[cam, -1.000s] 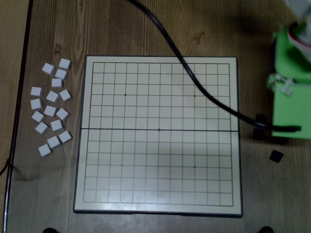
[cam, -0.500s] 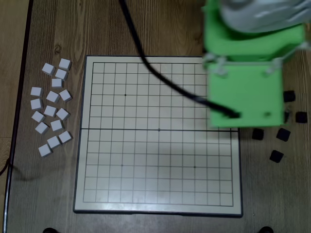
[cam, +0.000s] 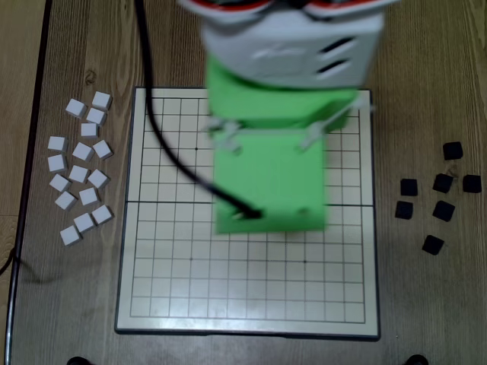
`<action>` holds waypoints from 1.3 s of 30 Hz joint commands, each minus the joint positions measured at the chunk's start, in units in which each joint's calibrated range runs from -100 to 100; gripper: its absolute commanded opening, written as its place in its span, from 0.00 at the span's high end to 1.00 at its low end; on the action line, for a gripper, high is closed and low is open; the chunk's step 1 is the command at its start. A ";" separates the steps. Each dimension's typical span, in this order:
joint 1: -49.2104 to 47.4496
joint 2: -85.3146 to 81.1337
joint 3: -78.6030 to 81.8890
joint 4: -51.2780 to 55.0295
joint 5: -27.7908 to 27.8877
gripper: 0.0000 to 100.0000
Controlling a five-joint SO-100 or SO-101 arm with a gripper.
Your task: Grasp a Black stone and put it on the board on position (0,0).
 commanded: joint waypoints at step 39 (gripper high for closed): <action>3.86 6.71 15.92 -21.16 1.07 0.94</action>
